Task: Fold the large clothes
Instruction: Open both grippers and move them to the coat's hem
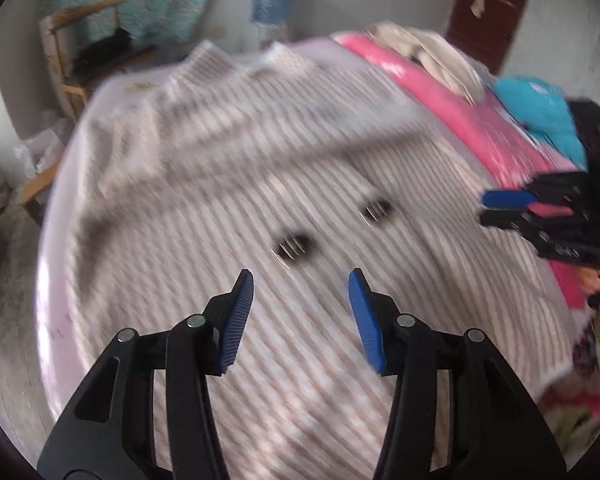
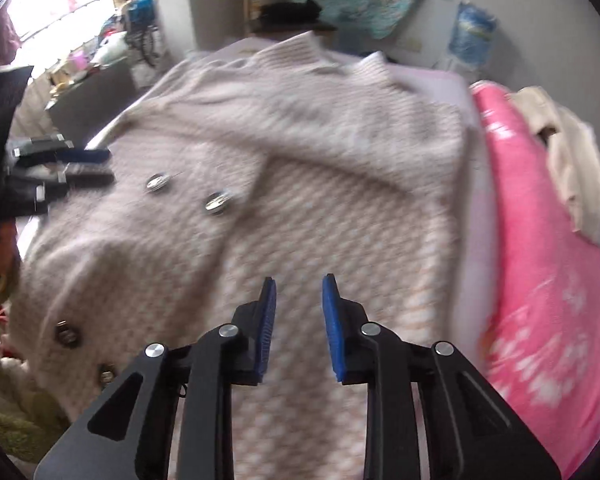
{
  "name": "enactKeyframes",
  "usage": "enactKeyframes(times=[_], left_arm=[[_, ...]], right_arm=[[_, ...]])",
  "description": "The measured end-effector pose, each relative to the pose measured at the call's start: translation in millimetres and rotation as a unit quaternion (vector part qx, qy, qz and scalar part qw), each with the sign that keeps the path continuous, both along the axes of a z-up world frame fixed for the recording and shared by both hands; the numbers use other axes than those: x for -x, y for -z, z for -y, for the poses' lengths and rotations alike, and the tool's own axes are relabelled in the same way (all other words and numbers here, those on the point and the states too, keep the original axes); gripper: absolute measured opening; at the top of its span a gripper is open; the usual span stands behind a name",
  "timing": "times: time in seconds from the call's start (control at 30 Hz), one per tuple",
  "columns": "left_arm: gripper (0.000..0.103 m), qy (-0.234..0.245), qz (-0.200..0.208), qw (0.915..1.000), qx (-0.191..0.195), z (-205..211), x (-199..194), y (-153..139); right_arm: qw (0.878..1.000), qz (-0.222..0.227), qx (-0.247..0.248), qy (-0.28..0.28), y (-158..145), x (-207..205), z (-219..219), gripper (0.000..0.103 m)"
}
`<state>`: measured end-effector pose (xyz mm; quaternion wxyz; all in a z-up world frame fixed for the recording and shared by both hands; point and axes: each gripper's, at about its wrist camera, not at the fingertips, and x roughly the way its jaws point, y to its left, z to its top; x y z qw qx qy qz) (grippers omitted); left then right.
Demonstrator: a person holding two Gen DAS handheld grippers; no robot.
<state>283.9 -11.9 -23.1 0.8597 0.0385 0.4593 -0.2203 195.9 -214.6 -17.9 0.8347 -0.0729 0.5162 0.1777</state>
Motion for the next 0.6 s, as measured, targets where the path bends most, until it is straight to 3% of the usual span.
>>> enactKeyframes(times=[0.1, 0.33, 0.4, 0.5, 0.57, 0.6], left_arm=[[0.047, -0.018, -0.046, 0.9984, -0.029, -3, 33, 27], [0.045, -0.071, -0.023, 0.9960, -0.049, -56, 106, 25], [0.043, -0.078, -0.013, 0.9966, -0.022, -62, 110, 15], [0.043, -0.059, 0.029, 0.9971, 0.039, -50, 98, -8], [0.042, -0.040, 0.022, 0.9961, 0.075, -33, 85, -9], [0.036, -0.037, 0.002, 0.9952, 0.090, -26, 75, -1]], right_arm=[[0.998, -0.050, 0.035, -0.002, 27, 30, 7, 0.019], [0.991, -0.083, 0.106, 0.003, 14, 91, 28, 0.019], [0.994, -0.054, 0.096, 0.003, 3, 91, 20, 0.018], [0.999, -0.001, 0.044, 0.012, -11, 74, 0, 0.018], [1.000, 0.002, 0.004, 0.020, -4, 58, -10, 0.018], [1.000, -0.010, -0.005, 0.024, 6, 55, -14, 0.018]])
